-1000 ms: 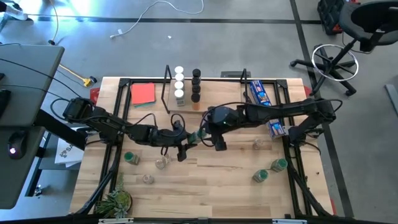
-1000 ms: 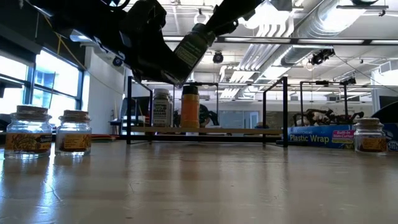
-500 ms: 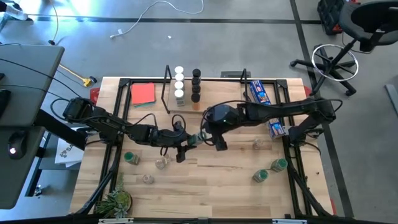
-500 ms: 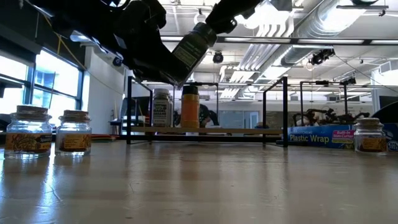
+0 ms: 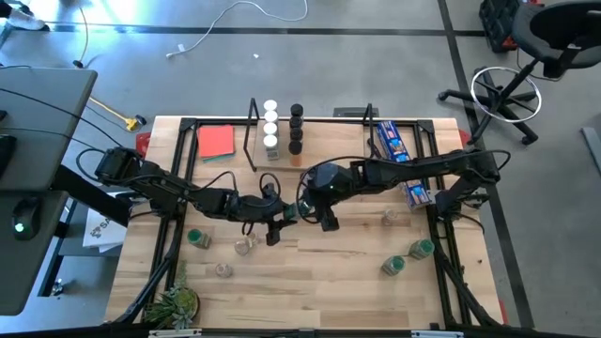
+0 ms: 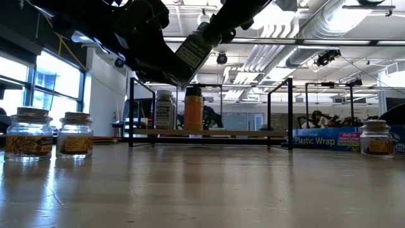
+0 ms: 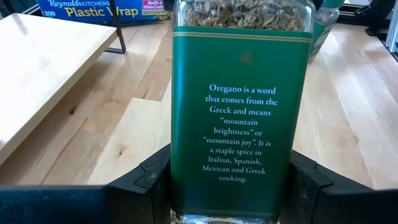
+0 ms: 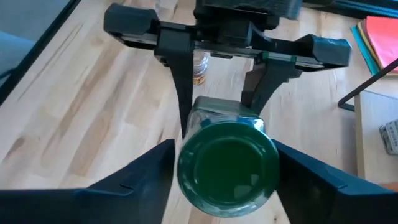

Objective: Shelf spices
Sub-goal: Put the green seasoning bottle on the shelf

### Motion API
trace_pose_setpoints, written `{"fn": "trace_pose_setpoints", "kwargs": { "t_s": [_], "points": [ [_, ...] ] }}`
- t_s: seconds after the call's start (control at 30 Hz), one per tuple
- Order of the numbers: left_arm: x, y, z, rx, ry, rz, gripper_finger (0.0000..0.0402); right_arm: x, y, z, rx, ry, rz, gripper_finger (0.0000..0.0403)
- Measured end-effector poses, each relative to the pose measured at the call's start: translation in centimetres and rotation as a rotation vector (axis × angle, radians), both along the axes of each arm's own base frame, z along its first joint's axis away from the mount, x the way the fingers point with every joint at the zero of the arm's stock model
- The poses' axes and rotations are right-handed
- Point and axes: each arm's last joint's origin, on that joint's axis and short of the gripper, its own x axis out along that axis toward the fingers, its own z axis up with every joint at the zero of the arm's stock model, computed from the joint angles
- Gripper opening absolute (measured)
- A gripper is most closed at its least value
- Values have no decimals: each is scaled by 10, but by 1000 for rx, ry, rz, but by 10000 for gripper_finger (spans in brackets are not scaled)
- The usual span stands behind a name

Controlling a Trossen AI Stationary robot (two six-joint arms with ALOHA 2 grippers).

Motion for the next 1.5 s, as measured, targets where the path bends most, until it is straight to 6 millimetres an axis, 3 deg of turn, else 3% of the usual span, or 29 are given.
{"fn": "trace_pose_setpoints", "kwargs": {
  "t_s": [0.1,0.2,0.33,0.43,0.53,0.67,0.77,0.87,1.03,1.23,1.5],
  "points": [
    [0,0,0,-1,-1,0,186,0,0,0,18,2,-19,196],
    [0,0,0,-1,-1,1,189,0,0,0,15,6,-28,191],
    [0,2,0,14,7,13,263,-4,-2,11,-17,54,-65,191],
    [-4,8,-1,40,55,85,311,-11,-9,40,-83,120,-148,191],
    [-13,14,3,78,83,203,328,-21,-29,72,-152,160,-243,191],
    [-21,16,16,89,56,255,332,-31,-81,92,-172,154,-350,191],
    [-25,15,24,71,24,240,333,-39,-132,84,-147,189,-397,191],
    [-26,13,27,66,6,233,334,-39,-181,60,-120,261,-421,191],
    [-25,11,28,56,-6,234,334,-30,-236,25,-123,340,-380,191],
    [-25,12,28,42,-11,245,335,-11,-274,10,-163,401,-316,191],
    [-25,12,28,34,-13,249,335,0,-292,0,-164,496,-234,205]
  ]
}}
